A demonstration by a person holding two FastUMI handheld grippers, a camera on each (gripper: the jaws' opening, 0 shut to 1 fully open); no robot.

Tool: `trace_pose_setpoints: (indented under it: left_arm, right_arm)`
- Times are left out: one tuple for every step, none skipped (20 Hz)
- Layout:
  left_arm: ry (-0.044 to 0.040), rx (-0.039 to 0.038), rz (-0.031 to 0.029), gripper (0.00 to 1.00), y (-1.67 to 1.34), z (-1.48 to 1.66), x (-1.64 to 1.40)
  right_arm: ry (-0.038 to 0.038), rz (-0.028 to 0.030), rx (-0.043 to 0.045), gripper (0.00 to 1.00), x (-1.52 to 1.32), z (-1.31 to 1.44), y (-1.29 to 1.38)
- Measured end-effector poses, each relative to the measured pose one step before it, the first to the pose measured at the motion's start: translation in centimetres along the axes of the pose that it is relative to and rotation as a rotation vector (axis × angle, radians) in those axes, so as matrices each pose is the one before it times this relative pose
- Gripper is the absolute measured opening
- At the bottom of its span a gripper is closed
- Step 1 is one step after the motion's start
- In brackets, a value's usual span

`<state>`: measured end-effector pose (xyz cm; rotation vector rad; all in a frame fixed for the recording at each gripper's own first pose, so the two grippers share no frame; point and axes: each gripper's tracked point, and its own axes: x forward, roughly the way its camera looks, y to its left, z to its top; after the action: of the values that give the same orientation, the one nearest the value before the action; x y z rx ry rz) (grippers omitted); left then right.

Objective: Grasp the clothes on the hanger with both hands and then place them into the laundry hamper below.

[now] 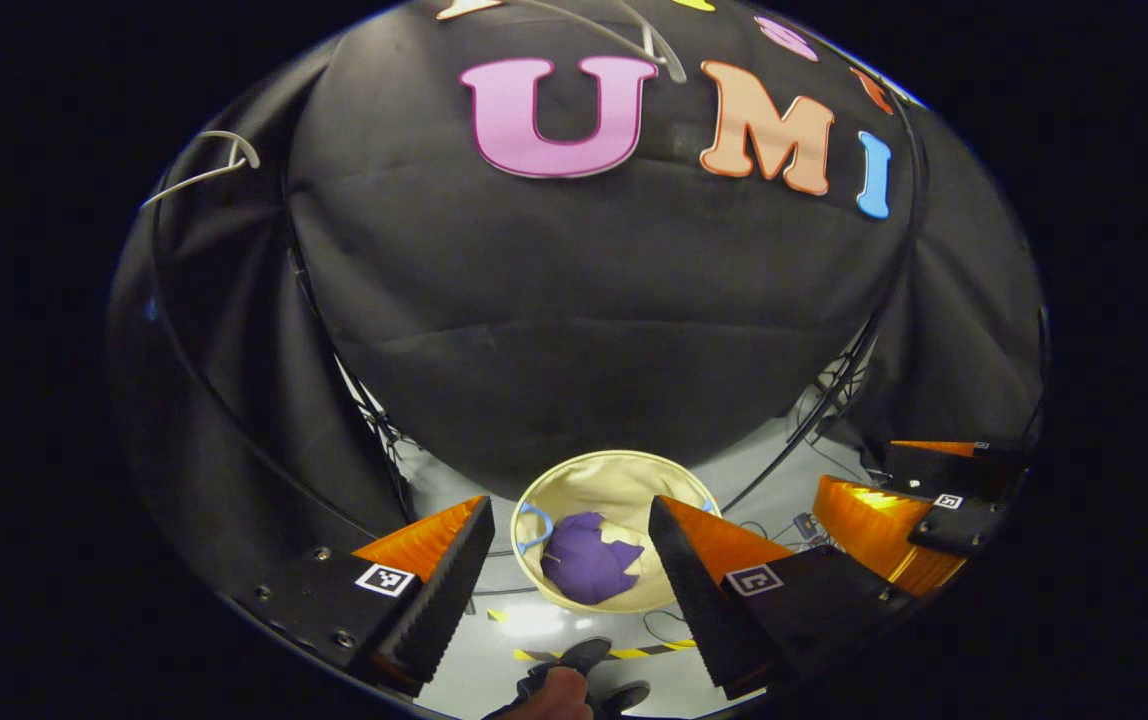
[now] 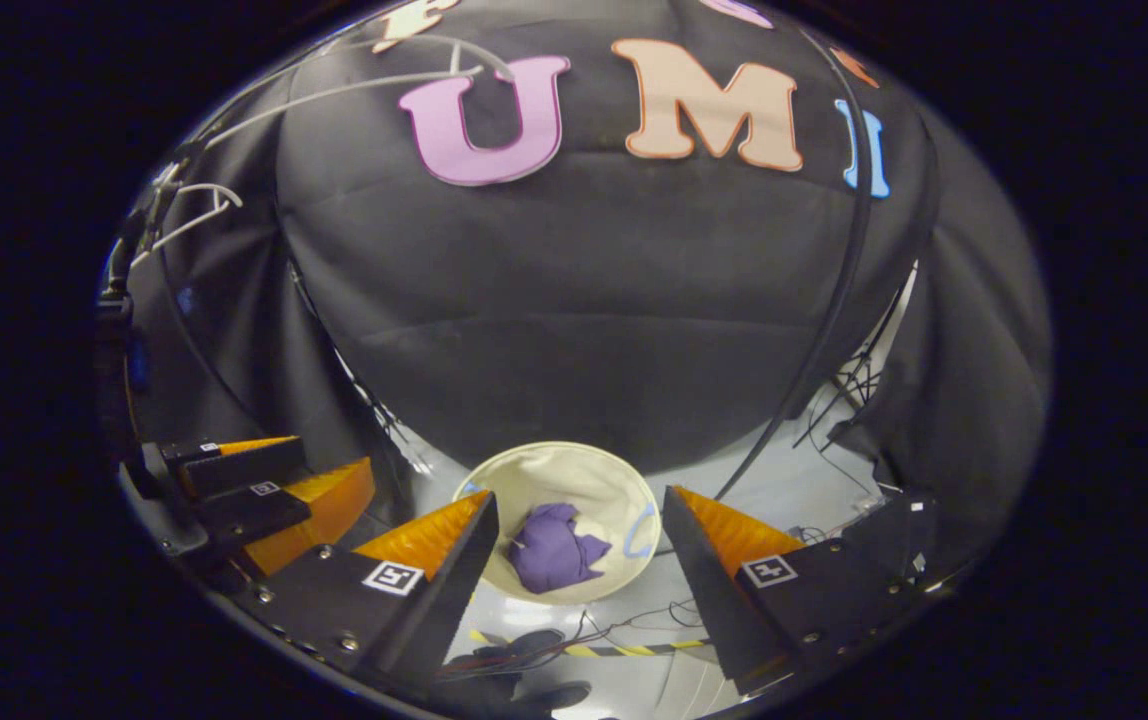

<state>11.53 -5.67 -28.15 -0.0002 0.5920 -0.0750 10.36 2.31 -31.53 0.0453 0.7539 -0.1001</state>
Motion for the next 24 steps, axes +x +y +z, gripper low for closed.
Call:
trace_pose_setpoints:
  left_arm:
    - [-0.01992,-0.00121,-0.00066,0.97,0.107,0.503,-0.915]
    - [-0.02052,0.00057,0.00239,0.97,0.234,0.597,-0.847]
    - [-0.01676,0.00271,0.00435,0.97,0.205,0.572,-0.864]
    - [-0.01709,0.00252,0.00013,0.97,0.047,0.757,-0.895]
    - [-0.00681,0.00626,0.00766,0.97,0.037,0.494,-0.573]
    - [-0.01244,0.0044,0.01096,0.97,0.084,0.683,-0.574]
    - [-0.02598,-0.00434,0.00452,0.97,-0.062,1.022,-0.84]
    - [-0.01978,-0.00272,0.00194,0.97,0.044,0.992,-1.099]
    - [-0.02686,-0.00348,0.0046,0.97,0.326,0.803,-1.38]
    - [-0.02769,-0.00191,0.00299,0.97,0.196,1.019,-1.187]
    - [-0.02889,-0.00204,0.00215,0.96,0.216,1.367,-1.039]
    - [-0.02407,-0.00191,0.00284,0.97,0.067,1.336,-1.238]
    - [-0.02253,-0.004,0.00517,0.94,0.093,1.204,-0.795]
    - [-0.01801,-0.01008,-0.00139,0.96,0.021,1.113,-0.778]
    - [-0.0221,-0.00667,-0.00127,0.94,-0.031,1.025,-0.72]
    - [-0.0193,-0.00135,0.00329,0.96,-0.025,1.168,-0.493]
    - [-0.01812,0.00268,0.00699,0.94,0.448,0.94,-0.489]
    - [-0.01895,-0.00146,0.00436,0.96,0.256,1.069,-0.392]
    - [-0.01784,0.00067,-0.00039,0.96,0.031,1.107,-0.221]
    - [-0.01285,-0.00322,-0.00018,0.96,0.112,0.958,-0.512]
    - [-0.01343,0.001,-0.00003,0.96,0.295,1.004,-0.291]
    - [-0.00981,-0.00255,-0.00037,0.93,0.268,0.84,-0.251]
    - [-0.0163,-0.00284,-0.00323,0.93,0.163,0.851,-0.004]
    - [-0.00892,-0.00574,0.0017,0.94,0.289,0.775,-0.23]
  right_arm:
    - [-0.02058,0.00527,-0.00086,1.0,-0.851,0.771,0.101]
    - [-0.01803,-0.0072,-0.00329,0.99,-1.014,0.551,-0.157]
    - [-0.02041,-0.00304,-0.00064,0.99,-0.807,0.798,-0.24]
    - [-0.01806,0.00254,0.0018,1.0,-0.675,0.639,0.042]
    - [-0.01579,0.00125,0.00392,0.99,-0.816,0.682,-0.023]
    - [-0.01889,0.00311,0.00825,0.99,-0.77,0.691,-0.126]
    - [-0.01965,0.00533,0.01082,0.99,-0.803,0.96,0.002]
    - [-0.02246,0.00412,0.0118,0.99,-0.897,0.917,-0.005]
    - [-0.02722,-0.00398,0.01023,0.99,-0.767,1.128,-0.295]
    - [-0.03502,-0.01593,0.00068,0.99,-0.923,1.182,-0.658]
    - [-0.02718,-0.01214,-0.00358,0.99,-0.863,1.173,-0.629]
    - [-0.02607,-0.00339,-0.00459,0.99,-0.748,1.121,-0.174]
    - [-0.02078,-0.00478,-0.00158,0.99,-0.687,1.052,-0.197]
    - [-0.01372,0.00318,0.00378,0.99,-0.631,0.679,-0.033]
    - [-0.01969,0.0114,0.01104,0.99,-0.604,0.917,0.256]
    - [-0.01655,0.00598,0.006,1.0,-0.469,1.015,0.144]
    - [-0.01254,0.00311,0.00284,1.0,-0.509,1.016,-0.023]
    - [-0.01932,0.00365,0.00798,1.0,-0.417,0.998,0.043]
    - [-0.01388,0.01055,0.01613,0.99,-0.315,1.023,0.274]
    - [-0.01837,0.00849,0.01601,0.99,-0.245,0.951,0.441]
    - [-0.01127,0.00246,0.01017,0.99,-0.11,0.917,0.163]
    - [-0.01187,0.00474,0.00809,0.99,-0.382,0.784,-0.043]
    - [-0.01774,0.00404,0.00547,0.99,-0.066,0.863,0.105]
    - [-0.01601,0.0002,0.0048,1.0,-0.097,0.811,0.193]
